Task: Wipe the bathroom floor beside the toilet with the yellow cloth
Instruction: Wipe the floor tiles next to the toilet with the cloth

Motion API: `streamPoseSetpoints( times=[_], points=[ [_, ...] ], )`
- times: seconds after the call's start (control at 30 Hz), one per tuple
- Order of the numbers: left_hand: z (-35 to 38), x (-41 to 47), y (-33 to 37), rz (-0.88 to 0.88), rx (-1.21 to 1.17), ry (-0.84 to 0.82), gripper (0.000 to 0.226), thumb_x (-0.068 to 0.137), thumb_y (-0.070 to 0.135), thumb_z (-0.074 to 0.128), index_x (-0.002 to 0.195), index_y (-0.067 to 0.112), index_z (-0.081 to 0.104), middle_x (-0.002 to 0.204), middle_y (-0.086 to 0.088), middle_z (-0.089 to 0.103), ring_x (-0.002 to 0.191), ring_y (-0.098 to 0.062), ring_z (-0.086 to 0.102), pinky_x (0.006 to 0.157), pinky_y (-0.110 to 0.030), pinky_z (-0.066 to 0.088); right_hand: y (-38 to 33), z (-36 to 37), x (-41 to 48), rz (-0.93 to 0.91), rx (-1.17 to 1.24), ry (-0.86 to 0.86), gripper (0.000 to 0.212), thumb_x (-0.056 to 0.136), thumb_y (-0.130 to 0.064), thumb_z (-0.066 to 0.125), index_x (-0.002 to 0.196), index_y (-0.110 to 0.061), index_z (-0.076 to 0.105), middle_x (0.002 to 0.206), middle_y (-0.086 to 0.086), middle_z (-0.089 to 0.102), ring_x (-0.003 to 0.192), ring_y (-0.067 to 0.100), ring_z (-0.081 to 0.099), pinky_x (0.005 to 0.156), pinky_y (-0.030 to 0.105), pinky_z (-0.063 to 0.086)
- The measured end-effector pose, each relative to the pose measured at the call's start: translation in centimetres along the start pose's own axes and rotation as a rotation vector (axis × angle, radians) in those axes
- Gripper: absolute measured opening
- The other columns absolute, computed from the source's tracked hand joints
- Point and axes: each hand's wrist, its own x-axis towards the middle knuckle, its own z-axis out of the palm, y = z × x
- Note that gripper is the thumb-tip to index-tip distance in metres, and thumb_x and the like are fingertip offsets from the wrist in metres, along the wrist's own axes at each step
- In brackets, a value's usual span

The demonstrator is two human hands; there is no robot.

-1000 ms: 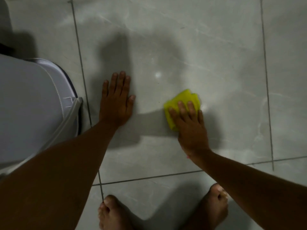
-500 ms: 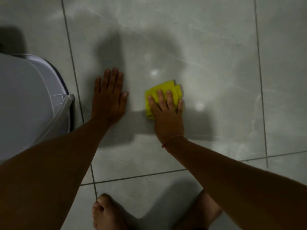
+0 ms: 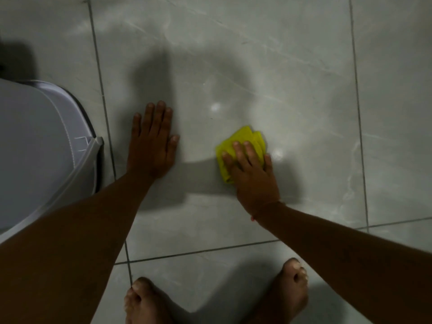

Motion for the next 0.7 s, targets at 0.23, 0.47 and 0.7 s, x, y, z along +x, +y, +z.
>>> streamPoseSetpoints(
  times=[0.23,0.47,0.7],
  points=[
    [-0.2,0.1,0.1,-0.005,-0.009,-0.01,0.065,0.102,0.041,0.03,0.16,0.012,0.021,0.169,-0.011,0.018,0.158,-0.031,0.014,0.127,-0.053,0.012,-4.7,-1.5,7.6,0.136,0.152,0.096,0.066,0.092,-0.016,0.04,0.151,-0.029,0.012,0.163,0.004,0.0,0.149,0.027,-0.005,0.115,0.065,0.004],
    [-0.2,0.1,0.1,-0.002,0.002,-0.015,0.065,0.104,0.041,0.027,0.161,0.012,0.02,0.17,-0.011,0.017,0.158,-0.031,0.013,0.127,-0.054,0.012,3.6,-2.6,6.9,-0.014,0.001,0.159,0.073,0.082,-0.019,0.05,0.149,-0.034,0.024,0.162,0.002,0.014,0.149,0.029,0.007,0.117,0.055,0.012],
    [-0.2,0.0,0.2,0.001,0.017,0.012,0.064,0.103,0.041,0.028,0.16,0.012,0.024,0.169,-0.01,0.022,0.157,-0.031,0.018,0.127,-0.052,0.013,0.6,-3.5,9.4,-0.368,-0.105,0.068,0.075,0.078,-0.016,0.051,0.147,-0.034,0.026,0.162,0.0,0.017,0.149,0.028,0.008,0.118,0.056,0.009]
  ],
)
